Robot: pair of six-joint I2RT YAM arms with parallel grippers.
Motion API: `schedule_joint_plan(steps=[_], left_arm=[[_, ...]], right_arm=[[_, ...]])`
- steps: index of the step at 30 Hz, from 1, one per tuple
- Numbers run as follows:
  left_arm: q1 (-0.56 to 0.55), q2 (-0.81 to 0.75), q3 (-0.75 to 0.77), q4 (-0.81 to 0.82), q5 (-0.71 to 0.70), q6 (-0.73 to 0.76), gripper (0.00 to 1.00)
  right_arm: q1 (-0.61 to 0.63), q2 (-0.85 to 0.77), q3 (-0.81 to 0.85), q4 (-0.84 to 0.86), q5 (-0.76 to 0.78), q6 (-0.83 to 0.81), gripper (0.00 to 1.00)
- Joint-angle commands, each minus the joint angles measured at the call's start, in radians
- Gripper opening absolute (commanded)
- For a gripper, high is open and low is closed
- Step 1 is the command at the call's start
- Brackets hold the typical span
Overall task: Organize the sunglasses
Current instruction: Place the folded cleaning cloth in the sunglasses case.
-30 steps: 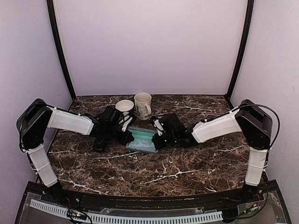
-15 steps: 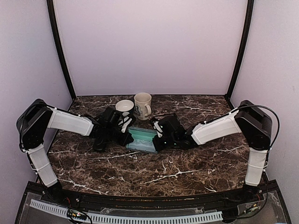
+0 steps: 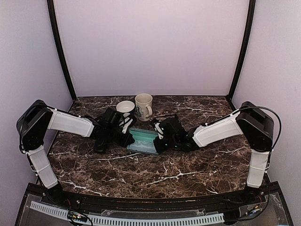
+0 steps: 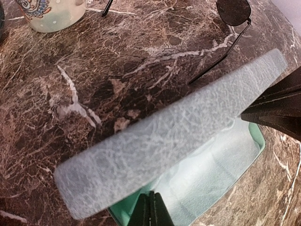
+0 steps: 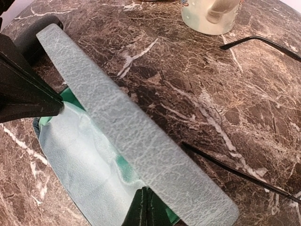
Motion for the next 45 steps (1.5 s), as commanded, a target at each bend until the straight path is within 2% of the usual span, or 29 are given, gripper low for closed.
schedule_joint_plan(steps=[1,45], left_arm=[[0.005,-0.056,-0.010,0.022,0.009,-0.011,0.00],[0.005,-0.034,-0.006,0.044,0.000,-0.016,0.00]], right_arm=[[0.012,-0.014,-0.019,0.055,0.024,0.002,0.02],[0.014,-0.007,-0.031,0.096,0.044,0.018,0.06]])
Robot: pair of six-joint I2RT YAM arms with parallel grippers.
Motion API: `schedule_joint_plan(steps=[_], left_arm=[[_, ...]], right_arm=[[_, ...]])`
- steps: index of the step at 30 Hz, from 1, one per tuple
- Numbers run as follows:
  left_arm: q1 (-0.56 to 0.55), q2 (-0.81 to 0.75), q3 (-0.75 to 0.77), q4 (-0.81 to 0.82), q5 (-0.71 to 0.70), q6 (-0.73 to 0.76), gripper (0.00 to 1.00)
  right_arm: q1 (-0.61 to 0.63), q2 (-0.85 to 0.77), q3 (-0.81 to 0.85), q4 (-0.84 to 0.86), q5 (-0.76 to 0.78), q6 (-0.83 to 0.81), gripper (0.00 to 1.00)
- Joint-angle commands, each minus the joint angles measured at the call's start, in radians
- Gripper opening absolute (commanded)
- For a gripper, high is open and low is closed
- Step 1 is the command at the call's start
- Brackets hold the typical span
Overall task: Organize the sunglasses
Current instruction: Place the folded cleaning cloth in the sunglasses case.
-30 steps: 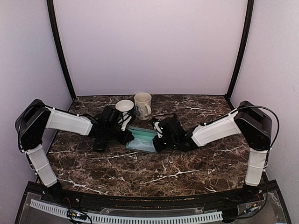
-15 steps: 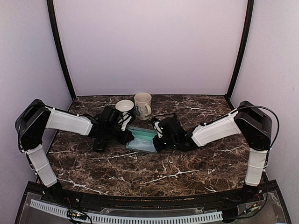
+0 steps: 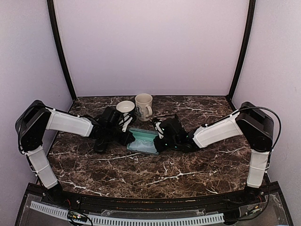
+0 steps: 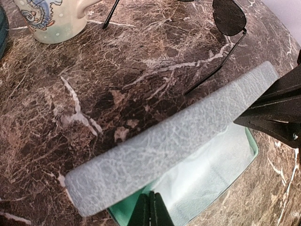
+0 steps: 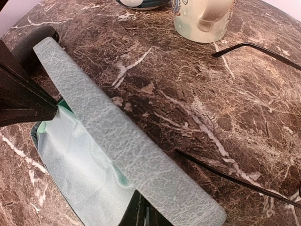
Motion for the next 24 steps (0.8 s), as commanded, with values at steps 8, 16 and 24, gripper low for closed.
schedule_joint_plan(steps=[8,16,24], left_arm=[[0.004,-0.018,-0.009,0.027,0.003,-0.013,0.00],[0.004,-0.028,-0.025,0.028,-0.006,-0.017,0.05],[0.005,-0.041,-0.036,0.024,-0.012,-0.023,0.14]], right_arm=[[0.011,-0.009,-0.007,0.030,0.006,0.010,0.08],[0.011,-0.027,-0.017,0.025,0.013,0.018,0.18],[0.012,-0.051,-0.030,0.024,0.019,0.026,0.21]])
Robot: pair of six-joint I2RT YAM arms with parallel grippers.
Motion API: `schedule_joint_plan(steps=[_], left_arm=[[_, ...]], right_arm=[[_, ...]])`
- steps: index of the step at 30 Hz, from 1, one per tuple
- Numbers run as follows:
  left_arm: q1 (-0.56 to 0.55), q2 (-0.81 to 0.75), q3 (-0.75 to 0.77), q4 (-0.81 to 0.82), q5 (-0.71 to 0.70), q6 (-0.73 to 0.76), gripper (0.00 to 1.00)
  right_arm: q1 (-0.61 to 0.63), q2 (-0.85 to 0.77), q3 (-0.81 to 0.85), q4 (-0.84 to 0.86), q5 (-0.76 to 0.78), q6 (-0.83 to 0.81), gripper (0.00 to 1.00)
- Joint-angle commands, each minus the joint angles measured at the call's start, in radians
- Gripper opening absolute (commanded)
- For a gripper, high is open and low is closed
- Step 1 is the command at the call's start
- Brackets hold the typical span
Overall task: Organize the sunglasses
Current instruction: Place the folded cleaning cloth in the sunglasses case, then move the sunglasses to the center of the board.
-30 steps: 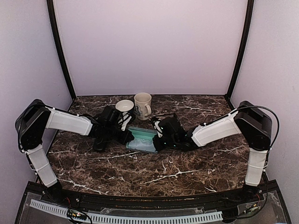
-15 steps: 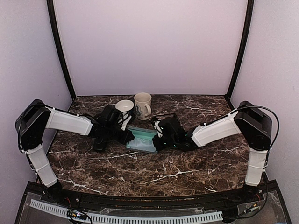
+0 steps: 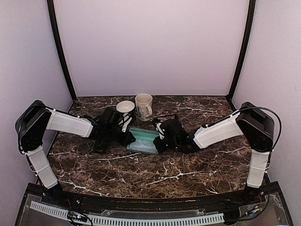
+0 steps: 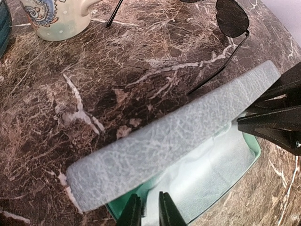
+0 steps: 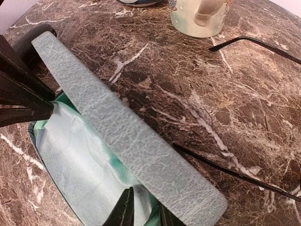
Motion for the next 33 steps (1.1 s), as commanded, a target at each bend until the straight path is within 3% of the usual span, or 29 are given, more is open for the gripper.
schedule_joint_plan(steps=[1,5,24,33], left_arm=[[0.005,-0.045,-0.026,0.003,-0.006,-0.011,0.17],[0.004,-0.060,-0.034,0.002,-0.016,-0.017,0.27],[-0.004,-0.174,-0.145,0.059,-0.054,-0.061,0.51],[-0.012,-0.255,-0.220,0.095,-0.124,-0.086,0.64]], right_arm=[[0.013,-0.049,-0.018,0.026,0.016,0.013,0.21],[0.015,-0.064,-0.026,0.028,0.020,0.017,0.23],[0.031,-0.119,-0.094,0.081,-0.065,0.077,0.32],[0.023,-0.224,-0.174,0.052,-0.017,0.138,0.47]])
